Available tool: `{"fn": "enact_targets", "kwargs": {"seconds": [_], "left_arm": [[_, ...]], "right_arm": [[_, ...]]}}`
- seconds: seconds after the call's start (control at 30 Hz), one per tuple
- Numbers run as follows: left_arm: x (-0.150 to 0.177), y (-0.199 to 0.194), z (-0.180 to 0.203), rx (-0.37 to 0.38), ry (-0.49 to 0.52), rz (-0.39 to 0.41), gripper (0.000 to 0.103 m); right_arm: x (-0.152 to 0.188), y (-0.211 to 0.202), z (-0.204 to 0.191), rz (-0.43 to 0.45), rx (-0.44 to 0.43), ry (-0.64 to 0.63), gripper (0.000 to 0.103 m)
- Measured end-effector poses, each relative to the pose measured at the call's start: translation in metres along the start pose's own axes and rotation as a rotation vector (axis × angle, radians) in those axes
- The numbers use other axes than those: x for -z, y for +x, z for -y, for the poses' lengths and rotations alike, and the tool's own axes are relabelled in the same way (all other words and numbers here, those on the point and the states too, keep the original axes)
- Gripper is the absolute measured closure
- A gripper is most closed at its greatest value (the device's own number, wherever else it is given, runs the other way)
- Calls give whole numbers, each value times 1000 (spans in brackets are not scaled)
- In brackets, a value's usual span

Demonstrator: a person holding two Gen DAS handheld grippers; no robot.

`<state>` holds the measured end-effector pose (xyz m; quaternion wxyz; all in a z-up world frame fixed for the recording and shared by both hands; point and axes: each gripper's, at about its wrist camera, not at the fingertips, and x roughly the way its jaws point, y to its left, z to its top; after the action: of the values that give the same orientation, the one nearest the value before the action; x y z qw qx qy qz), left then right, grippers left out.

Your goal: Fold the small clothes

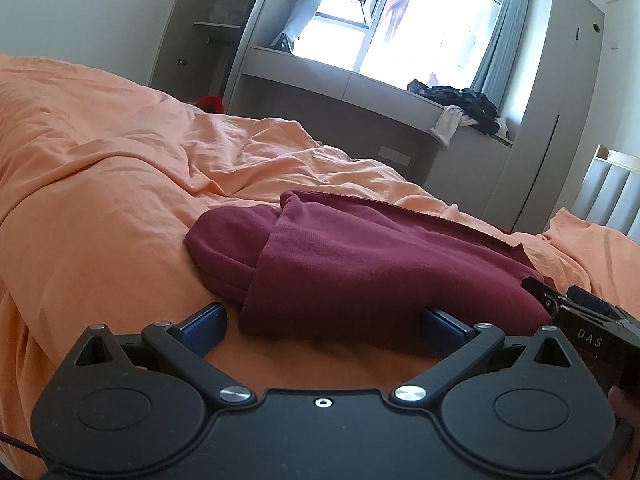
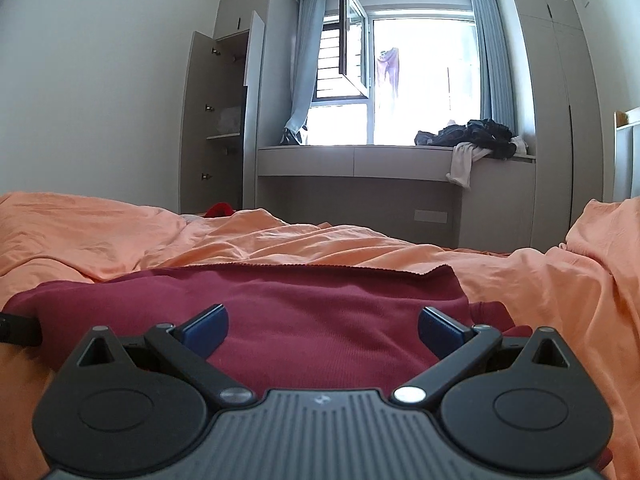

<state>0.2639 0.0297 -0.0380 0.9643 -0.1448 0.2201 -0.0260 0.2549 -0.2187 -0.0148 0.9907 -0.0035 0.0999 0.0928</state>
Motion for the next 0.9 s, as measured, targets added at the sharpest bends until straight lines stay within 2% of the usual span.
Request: {"fn": "enact_targets", "kwargs": {"seconds": [0.9], "left_arm": [[4,2,-5,6,10,8,0]], "right_arm": [[21,-2,-12,-3,65,-81,0]]}}
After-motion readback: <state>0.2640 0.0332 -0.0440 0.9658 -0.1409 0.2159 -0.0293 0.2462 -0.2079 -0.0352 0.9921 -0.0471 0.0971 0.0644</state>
